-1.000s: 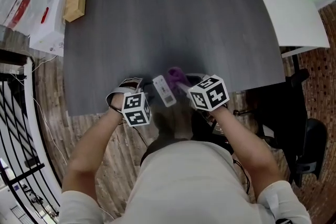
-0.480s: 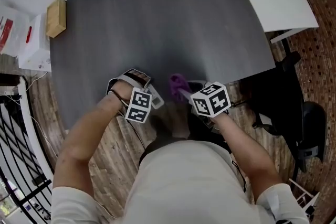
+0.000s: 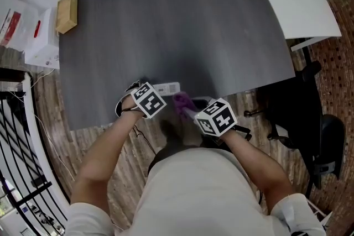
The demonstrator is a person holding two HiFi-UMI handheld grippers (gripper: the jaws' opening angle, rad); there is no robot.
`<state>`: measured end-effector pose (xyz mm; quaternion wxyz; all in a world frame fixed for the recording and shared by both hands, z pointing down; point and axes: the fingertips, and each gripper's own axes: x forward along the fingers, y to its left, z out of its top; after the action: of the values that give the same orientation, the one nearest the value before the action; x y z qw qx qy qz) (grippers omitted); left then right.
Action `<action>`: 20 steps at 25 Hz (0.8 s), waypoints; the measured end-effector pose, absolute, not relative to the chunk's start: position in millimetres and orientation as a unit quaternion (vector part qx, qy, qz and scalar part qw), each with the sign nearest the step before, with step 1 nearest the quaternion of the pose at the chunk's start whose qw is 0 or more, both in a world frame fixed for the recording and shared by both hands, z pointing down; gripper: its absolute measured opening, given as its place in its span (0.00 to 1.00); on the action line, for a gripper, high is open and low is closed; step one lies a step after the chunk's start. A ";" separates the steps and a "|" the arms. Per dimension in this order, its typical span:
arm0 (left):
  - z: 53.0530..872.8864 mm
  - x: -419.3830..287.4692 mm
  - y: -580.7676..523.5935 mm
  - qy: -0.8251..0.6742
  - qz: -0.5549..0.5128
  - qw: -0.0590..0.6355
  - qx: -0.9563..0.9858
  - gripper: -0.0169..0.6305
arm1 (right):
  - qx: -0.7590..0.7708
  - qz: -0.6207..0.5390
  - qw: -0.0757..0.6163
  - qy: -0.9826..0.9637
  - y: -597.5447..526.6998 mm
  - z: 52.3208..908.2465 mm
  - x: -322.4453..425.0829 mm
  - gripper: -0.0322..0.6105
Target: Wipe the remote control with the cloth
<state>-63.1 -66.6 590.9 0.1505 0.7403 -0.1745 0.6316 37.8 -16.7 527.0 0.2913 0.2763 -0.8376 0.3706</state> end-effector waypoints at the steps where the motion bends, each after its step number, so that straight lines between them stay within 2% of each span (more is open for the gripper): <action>1: 590.9 -62.5 -62.3 -0.190 0.621 0.179 0.739 0.50 | 0.269 0.370 0.301 -0.837 -14.4 533.4 30.7 0.22; 4: 591.1 -57.8 -45.0 -0.205 0.600 0.226 0.739 0.50 | 0.269 0.369 0.323 -0.829 -20.3 551.1 20.4 0.22; 10: 585.7 -39.8 -11.9 -0.187 0.550 0.275 0.766 0.49 | 0.289 0.352 0.343 -0.821 -48.4 556.9 24.6 0.22; 17: 585.0 -25.9 -5.5 -0.196 0.522 0.252 0.791 0.48 | 0.275 0.331 0.372 -0.823 -60.1 557.2 25.2 0.22; 19: 583.9 -27.9 -8.8 -0.213 0.513 0.231 0.799 0.43 | 0.271 0.306 0.389 -0.826 -64.0 552.8 29.2 0.22; 20: 583.8 -29.9 -11.2 -0.224 0.509 0.219 0.802 0.38 | 0.270 0.289 0.399 -0.827 -69.7 548.9 30.9 0.22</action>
<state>-29.9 -11.2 583.8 0.2186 0.8019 -0.2239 0.5089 30.9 -69.7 548.9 0.3990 0.2702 -0.8274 0.2886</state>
